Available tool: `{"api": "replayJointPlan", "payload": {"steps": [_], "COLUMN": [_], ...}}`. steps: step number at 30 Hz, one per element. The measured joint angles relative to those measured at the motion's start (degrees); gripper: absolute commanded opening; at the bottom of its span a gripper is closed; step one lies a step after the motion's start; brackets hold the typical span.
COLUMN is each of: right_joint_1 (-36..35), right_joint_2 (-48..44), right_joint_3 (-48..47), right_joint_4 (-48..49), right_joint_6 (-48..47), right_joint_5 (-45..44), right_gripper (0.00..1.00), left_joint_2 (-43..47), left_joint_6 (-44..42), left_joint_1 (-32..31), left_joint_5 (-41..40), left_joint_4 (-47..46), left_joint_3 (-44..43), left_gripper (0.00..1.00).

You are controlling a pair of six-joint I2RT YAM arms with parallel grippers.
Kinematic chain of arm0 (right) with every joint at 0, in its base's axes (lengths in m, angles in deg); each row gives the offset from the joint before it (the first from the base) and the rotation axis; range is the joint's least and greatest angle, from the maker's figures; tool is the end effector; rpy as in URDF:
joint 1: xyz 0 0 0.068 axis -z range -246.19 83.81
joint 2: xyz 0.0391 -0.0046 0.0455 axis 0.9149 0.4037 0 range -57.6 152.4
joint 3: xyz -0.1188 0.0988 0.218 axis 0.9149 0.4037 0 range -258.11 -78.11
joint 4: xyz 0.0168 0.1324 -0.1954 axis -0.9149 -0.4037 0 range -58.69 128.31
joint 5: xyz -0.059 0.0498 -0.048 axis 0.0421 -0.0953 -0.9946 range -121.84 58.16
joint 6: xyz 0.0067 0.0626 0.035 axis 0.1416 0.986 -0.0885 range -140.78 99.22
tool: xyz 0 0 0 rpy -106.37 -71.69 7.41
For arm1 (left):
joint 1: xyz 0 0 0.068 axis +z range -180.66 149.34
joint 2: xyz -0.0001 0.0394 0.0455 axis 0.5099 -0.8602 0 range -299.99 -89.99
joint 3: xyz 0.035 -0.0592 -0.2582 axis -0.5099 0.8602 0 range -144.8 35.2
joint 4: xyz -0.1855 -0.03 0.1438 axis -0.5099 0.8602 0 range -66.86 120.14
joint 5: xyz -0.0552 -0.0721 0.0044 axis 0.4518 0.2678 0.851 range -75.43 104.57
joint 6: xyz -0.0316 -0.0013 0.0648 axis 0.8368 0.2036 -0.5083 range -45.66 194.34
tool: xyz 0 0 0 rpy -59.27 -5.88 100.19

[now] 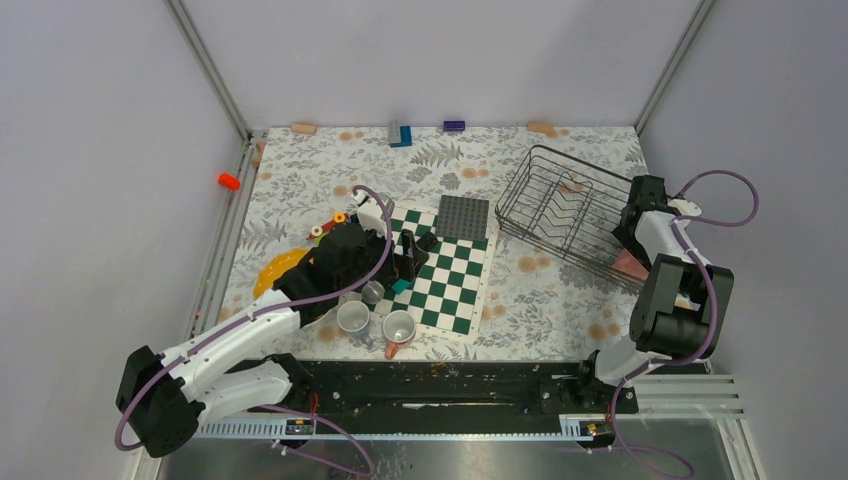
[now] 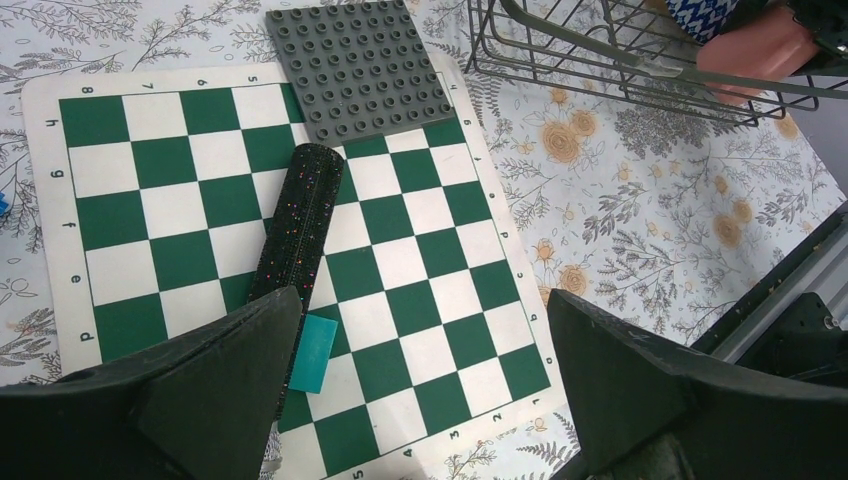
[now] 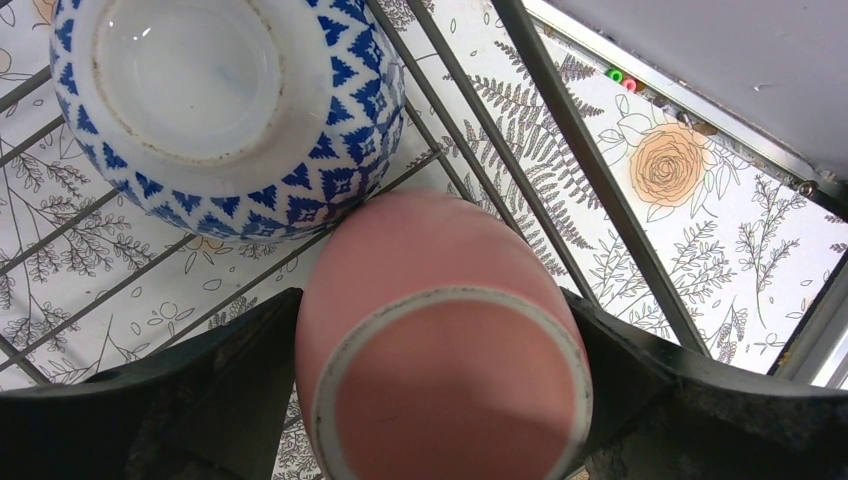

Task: Unload the mixed dishes from the dish rack
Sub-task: Pick up the cup from the dish rack.

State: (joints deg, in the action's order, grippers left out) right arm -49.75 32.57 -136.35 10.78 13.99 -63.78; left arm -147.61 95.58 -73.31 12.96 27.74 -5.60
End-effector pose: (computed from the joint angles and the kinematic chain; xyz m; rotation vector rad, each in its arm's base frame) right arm 0.2798 -0.1154 0.1999 1.2421 2.1453 -0.5908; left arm 0.1722 -0.1562 0.2770 0.3549 1.9805 -0.7018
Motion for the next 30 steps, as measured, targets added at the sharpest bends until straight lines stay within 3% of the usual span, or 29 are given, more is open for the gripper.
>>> {"api": "replayJointPlan", "payload": {"steps": [11, 16, 30], "right_joint_1": [0.2, 0.2, 0.2], "right_joint_2": [-3.2, -7.4, -21.9], "right_joint_3": [3.0, 5.5, 11.6], "right_joint_4": [2.4, 3.5, 6.3], "right_joint_6": [-0.4, -0.5, -2.4], "right_joint_5": [1.1, 3.2, 4.7], "right_gripper": [0.36, 0.28, 0.19], "left_joint_2": [0.0, 0.1, 0.3], "left_joint_6": [0.2, 0.3, 0.9], "left_joint_1": [0.0, 0.1, 0.1], "left_joint_5": [1.9, 2.6, 3.4], "left_joint_4": [0.0, 0.0, -0.1], "left_joint_3": [0.0, 0.0, 0.0], "left_gripper": [0.99, 0.99, 0.99]}}
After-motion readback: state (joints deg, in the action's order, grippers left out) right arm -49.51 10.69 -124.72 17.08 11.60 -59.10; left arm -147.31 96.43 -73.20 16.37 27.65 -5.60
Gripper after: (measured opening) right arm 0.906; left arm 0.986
